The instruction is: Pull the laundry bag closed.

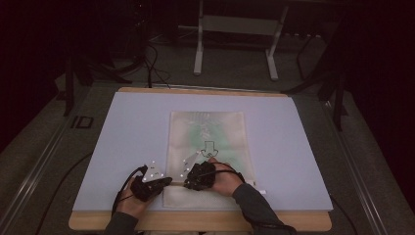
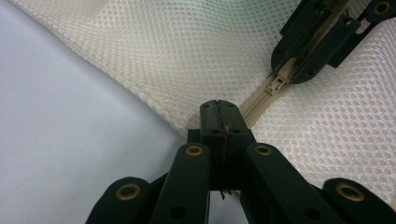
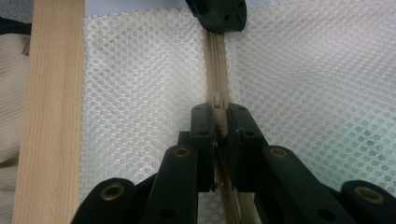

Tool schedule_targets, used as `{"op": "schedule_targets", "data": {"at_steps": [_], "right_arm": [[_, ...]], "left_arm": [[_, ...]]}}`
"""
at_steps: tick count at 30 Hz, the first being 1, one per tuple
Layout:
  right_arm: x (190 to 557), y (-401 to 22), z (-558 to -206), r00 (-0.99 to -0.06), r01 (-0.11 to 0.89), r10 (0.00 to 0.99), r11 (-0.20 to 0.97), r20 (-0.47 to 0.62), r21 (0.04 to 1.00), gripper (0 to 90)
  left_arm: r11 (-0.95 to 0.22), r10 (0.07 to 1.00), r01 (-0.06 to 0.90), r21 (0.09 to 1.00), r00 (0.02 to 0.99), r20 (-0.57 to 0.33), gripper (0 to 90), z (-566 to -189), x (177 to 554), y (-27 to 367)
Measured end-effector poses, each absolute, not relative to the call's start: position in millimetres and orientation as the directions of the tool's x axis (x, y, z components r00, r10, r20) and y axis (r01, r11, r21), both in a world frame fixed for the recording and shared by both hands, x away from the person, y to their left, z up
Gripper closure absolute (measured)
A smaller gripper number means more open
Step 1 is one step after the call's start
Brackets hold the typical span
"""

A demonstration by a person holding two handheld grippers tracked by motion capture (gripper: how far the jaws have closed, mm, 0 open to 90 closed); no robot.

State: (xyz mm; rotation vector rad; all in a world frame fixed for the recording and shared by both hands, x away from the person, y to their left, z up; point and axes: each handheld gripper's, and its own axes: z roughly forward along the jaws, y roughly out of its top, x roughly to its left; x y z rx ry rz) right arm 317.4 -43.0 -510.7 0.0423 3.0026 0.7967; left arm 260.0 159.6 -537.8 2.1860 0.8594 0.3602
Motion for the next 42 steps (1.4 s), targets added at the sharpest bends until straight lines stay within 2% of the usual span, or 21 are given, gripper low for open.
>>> {"op": "schedule_targets", "data": {"at_steps": [42], "right_arm": [[317.3,-52.9,-505.8,-0.999,0.024,0.037,0.896,-0.021,0.444,82.3]], "left_arm": [[-0.496,0.677,0.468,0.731,0.736,-0.011,89.7,-537.7,260.1,159.6]]}}
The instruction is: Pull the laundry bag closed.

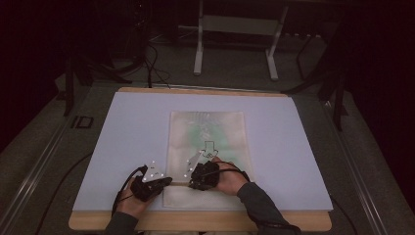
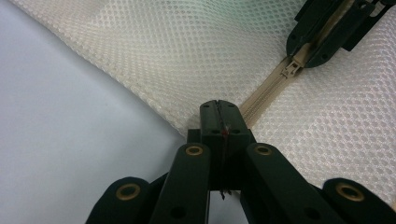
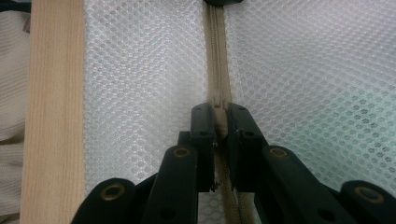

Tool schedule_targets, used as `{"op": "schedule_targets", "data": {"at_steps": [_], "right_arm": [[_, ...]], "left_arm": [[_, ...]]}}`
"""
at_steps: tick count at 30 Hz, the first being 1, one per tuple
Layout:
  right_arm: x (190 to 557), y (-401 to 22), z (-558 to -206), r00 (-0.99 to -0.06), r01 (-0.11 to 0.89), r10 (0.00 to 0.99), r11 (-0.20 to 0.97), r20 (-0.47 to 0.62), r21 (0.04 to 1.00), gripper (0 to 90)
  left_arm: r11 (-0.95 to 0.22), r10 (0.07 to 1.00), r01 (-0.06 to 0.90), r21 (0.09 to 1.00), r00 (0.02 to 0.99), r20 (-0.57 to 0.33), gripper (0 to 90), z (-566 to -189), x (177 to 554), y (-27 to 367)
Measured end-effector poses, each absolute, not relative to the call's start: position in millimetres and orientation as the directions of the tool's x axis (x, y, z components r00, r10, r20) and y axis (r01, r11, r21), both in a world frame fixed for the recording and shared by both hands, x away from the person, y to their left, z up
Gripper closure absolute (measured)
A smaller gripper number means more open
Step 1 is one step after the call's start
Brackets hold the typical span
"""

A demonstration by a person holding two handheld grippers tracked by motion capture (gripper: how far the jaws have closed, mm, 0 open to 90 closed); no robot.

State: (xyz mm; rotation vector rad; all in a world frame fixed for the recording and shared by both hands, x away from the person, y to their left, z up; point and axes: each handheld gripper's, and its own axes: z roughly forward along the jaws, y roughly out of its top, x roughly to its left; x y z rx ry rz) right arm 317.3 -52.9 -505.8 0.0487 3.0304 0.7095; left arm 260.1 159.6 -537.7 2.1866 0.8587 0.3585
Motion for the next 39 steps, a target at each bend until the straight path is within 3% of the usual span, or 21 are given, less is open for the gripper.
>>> {"op": "schedule_targets", "data": {"at_steps": [39], "right_arm": [[317.8,-60.6,-500.6,-0.999,0.014,0.025,0.916,-0.023,0.402,82.3]], "left_arm": [[-0.501,0.677,0.466,0.729,0.736,-0.006,89.8,-537.5,259.8,158.8]]}}
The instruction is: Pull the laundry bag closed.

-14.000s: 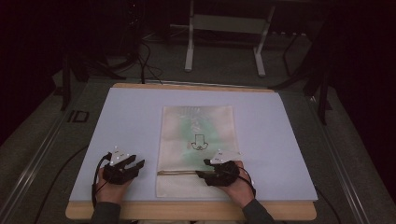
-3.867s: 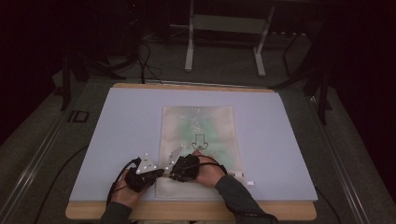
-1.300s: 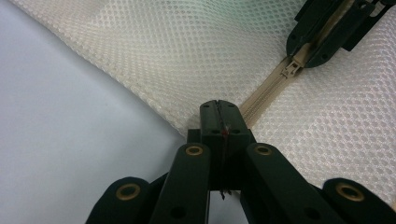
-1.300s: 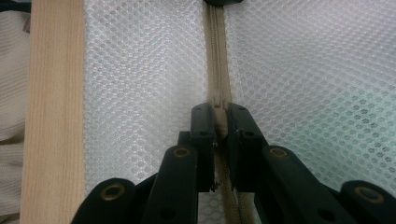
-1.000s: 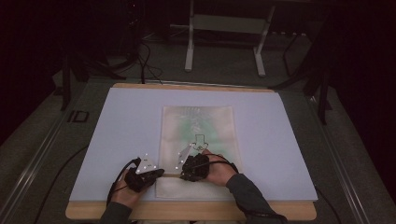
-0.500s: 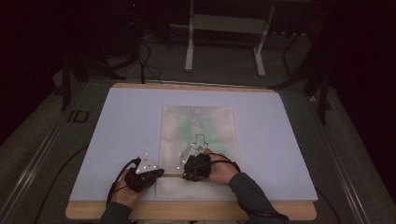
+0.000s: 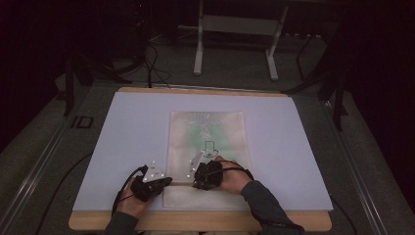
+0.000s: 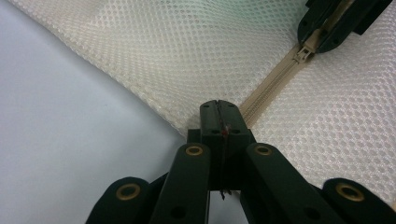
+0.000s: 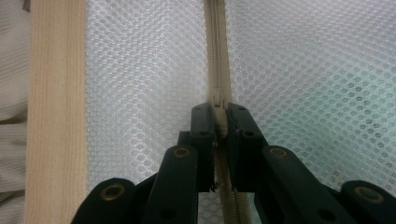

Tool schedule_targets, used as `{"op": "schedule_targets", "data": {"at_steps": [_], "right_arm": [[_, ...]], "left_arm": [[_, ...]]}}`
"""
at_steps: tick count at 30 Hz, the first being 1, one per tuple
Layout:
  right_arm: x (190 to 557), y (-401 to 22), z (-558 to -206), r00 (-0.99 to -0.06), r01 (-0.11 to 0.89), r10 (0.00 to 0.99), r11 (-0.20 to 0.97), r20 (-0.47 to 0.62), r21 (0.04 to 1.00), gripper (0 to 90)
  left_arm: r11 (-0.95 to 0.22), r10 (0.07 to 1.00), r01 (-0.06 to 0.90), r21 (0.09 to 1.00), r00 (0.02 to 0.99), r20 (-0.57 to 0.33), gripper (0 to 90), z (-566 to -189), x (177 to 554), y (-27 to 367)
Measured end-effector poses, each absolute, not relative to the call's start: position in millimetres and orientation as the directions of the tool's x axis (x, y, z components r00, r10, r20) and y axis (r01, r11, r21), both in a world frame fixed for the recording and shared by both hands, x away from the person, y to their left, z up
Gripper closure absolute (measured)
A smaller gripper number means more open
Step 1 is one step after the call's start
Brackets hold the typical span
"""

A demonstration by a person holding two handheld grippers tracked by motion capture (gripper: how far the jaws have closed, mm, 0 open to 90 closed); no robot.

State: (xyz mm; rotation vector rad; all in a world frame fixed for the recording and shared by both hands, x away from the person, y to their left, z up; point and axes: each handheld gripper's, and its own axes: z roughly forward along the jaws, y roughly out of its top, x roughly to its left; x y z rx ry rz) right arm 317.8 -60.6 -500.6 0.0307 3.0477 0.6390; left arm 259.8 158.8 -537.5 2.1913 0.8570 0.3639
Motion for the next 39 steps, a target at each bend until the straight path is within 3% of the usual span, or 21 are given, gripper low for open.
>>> {"op": "schedule_targets", "data": {"at_steps": [39], "right_arm": [[317,-84,-499,-0.999,0.036,0.045,0.930,-0.017,0.365,82.3]], "left_arm": [[-0.498,0.677,0.467,0.730,0.736,-0.009,89.7,-538,260,159]]}}
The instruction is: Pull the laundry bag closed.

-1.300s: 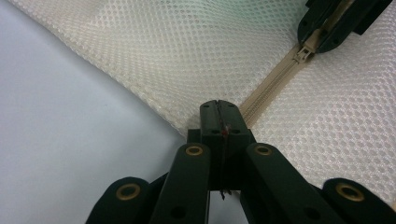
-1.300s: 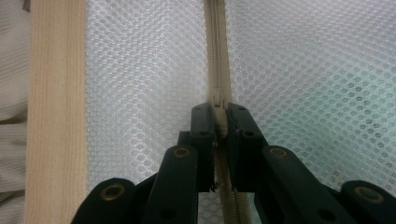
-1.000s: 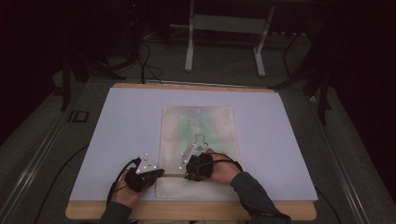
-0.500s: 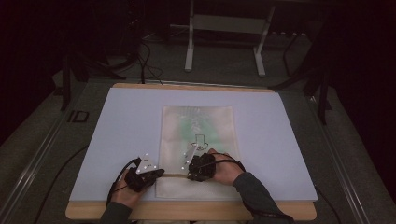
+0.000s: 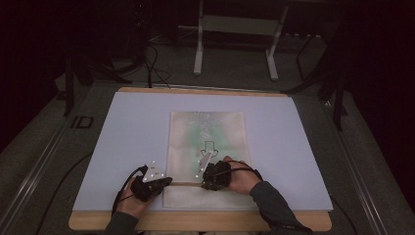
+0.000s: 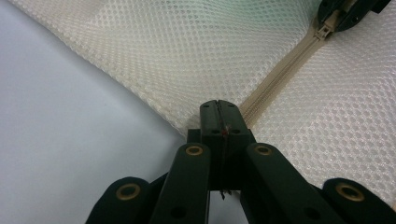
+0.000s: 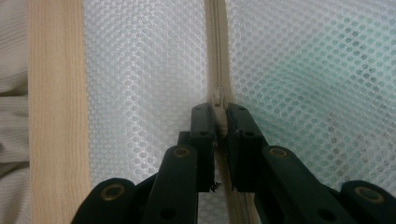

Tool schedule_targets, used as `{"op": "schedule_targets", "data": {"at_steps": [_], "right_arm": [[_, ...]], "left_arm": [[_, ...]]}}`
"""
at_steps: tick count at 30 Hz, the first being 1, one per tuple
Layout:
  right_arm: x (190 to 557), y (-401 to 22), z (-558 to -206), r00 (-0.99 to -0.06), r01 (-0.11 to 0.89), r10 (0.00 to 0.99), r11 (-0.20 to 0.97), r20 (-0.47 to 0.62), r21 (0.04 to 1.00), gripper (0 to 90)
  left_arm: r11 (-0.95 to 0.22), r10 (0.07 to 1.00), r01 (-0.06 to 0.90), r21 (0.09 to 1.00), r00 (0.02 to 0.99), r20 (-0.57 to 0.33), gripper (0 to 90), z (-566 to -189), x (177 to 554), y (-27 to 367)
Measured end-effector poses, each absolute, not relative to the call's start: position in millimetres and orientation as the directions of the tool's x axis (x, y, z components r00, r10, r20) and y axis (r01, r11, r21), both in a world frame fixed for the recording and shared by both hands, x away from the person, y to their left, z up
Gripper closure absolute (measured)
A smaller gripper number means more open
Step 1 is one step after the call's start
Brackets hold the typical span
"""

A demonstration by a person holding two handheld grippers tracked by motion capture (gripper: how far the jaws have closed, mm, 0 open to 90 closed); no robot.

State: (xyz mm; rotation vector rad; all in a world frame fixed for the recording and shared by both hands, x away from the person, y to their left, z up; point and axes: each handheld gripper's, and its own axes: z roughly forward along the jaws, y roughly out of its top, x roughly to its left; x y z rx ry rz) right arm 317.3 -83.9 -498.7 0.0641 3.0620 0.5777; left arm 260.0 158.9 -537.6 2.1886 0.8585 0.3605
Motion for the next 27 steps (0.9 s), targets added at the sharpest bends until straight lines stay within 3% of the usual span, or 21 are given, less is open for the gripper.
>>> {"op": "schedule_targets", "data": {"at_steps": [27], "right_arm": [[319,-101,-498,-0.998,0.055,0.063,0.934,-0.011,0.352,82.3]], "left_arm": [[-0.492,0.677,0.472,0.731,0.736,-0.019,89.7,-538,260,160]]}}
